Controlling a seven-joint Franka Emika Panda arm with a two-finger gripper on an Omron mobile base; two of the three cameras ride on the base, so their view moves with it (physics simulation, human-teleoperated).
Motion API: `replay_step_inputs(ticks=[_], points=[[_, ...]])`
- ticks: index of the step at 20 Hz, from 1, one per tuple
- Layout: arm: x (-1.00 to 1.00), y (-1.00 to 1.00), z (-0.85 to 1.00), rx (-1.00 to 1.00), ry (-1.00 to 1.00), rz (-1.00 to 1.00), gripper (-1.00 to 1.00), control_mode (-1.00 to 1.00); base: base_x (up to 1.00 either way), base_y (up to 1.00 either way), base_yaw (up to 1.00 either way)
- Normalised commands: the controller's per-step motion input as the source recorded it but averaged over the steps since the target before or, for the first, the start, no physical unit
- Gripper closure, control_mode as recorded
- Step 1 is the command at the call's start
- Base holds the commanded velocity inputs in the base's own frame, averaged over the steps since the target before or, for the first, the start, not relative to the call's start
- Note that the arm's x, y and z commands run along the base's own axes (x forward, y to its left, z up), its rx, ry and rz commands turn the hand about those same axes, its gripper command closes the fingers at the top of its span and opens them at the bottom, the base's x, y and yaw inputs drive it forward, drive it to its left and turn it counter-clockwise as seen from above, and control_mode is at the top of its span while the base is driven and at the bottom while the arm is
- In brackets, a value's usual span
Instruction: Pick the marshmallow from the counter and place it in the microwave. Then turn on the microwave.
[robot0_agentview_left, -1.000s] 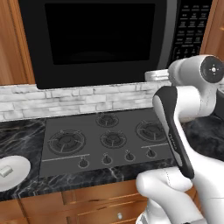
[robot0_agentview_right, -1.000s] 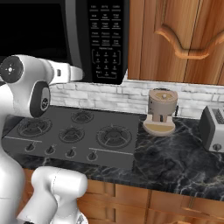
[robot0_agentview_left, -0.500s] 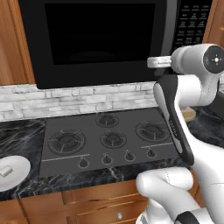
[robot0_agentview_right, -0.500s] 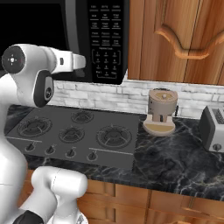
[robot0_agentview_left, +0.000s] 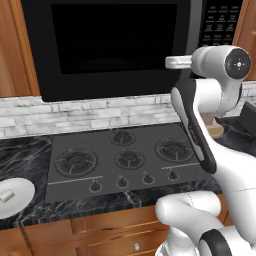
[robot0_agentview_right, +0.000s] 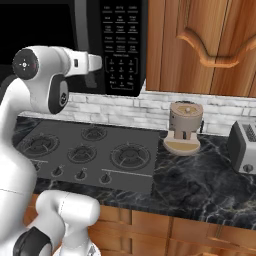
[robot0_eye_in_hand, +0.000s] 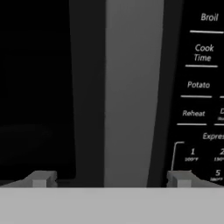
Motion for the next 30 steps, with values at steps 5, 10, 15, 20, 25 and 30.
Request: replay_step_inputs(ticks=[5,10,15,20,25,30], points=[[0.27,-0.09,0.12,0.00,-0.07,-0.01,-1.00,-1.00,0.00,0.00,0.00],[0.32,-0.11,0.07,0.02,-0.05,0.00,-1.00,-1.00,0.00,0.00,0.00],[0.34,-0.10,0.01,0.05,-0.01,0.00,-1.00,-1.00,0.00,0.00,0.00],[0.35,-0.07,0.00,0.06,0.00,0.00,-1.00,-1.00,0.00,0.00,0.00],[0.39,-0.02,0.00,0.05,0.00,0.00,1.00,-1.00,0.00,0.00,0.00],[0.13,0.00,0.00,0.00,0.00,0.00,1.00,-1.00,0.00,0.00,0.00]])
